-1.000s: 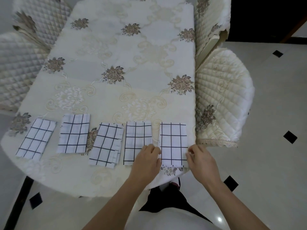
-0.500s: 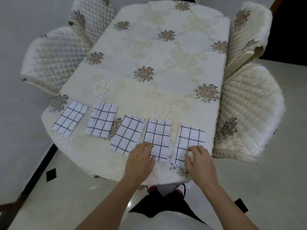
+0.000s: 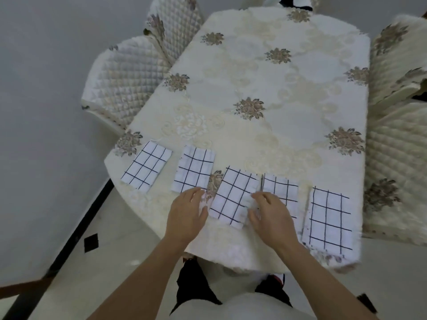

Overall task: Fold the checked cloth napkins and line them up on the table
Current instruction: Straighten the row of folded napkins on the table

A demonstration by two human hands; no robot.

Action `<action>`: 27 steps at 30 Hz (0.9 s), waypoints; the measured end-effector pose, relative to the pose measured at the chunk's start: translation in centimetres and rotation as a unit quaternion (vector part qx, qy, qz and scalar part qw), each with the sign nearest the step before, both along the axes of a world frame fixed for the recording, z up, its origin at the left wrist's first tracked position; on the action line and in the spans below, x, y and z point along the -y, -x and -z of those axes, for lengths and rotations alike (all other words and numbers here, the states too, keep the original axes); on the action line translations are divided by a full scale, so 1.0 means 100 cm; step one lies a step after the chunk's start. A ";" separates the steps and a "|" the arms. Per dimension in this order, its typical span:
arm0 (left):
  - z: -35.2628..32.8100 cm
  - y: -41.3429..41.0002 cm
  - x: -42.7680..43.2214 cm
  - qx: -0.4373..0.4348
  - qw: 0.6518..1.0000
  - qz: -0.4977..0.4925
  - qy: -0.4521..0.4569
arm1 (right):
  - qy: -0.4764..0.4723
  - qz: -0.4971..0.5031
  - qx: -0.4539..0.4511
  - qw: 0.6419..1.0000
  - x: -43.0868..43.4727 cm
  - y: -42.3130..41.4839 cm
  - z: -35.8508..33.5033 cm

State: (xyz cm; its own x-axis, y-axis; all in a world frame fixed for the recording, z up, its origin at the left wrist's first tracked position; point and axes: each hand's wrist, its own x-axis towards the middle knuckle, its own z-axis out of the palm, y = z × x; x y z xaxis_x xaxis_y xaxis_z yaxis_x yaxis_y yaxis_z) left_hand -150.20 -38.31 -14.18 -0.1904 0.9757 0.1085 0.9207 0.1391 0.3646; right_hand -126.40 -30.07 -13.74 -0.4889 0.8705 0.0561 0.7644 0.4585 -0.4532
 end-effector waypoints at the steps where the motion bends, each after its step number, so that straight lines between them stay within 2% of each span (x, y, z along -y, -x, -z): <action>1: 0.003 0.013 -0.002 0.000 1.000 0.010 -0.001 | -0.001 0.004 0.007 1.000 0.004 0.013 0.002; 8: 0.024 0.091 -0.026 -0.016 0.993 0.117 0.007 | 0.008 0.087 0.040 0.995 0.031 0.115 0.010; 20: 0.042 0.128 -0.073 0.005 0.992 0.123 0.032 | -0.008 0.177 0.055 0.983 -0.005 0.196 0.026; 27: 0.062 0.142 -0.073 0.035 0.985 0.160 0.045 | 0.071 0.267 0.024 0.961 -0.017 0.215 0.036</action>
